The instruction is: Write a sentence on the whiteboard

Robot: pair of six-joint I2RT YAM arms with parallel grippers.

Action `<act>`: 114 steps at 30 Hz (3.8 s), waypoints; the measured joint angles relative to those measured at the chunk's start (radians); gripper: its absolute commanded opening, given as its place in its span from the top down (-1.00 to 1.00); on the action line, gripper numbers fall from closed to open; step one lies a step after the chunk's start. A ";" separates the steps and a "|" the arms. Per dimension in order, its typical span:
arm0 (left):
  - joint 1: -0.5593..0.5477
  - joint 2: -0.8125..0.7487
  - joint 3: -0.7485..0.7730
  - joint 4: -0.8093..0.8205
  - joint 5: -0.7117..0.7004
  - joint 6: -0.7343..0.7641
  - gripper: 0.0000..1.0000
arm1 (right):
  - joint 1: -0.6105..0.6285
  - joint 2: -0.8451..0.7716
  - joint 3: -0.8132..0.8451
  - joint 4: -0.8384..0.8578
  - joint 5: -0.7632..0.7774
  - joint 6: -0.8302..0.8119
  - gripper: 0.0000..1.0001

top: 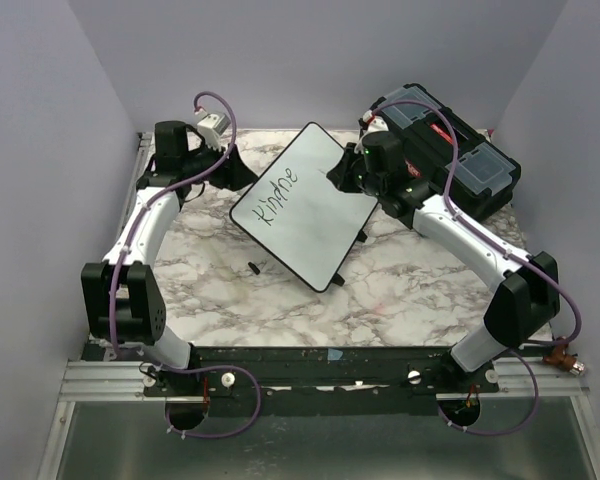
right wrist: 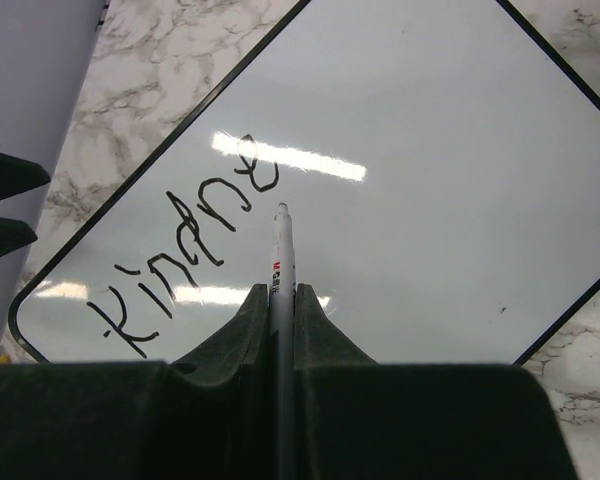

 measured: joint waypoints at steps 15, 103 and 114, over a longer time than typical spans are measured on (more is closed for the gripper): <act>-0.028 0.327 0.268 -0.065 0.099 -0.091 -0.06 | 0.000 -0.016 0.000 -0.003 0.000 0.000 0.99; -0.164 0.401 0.407 -0.180 0.149 -0.190 1.00 | -0.005 0.073 0.044 0.047 -0.038 -0.052 0.99; -0.165 0.401 0.404 -0.178 0.142 -0.190 1.00 | -0.005 0.093 0.045 0.036 -0.037 -0.051 0.99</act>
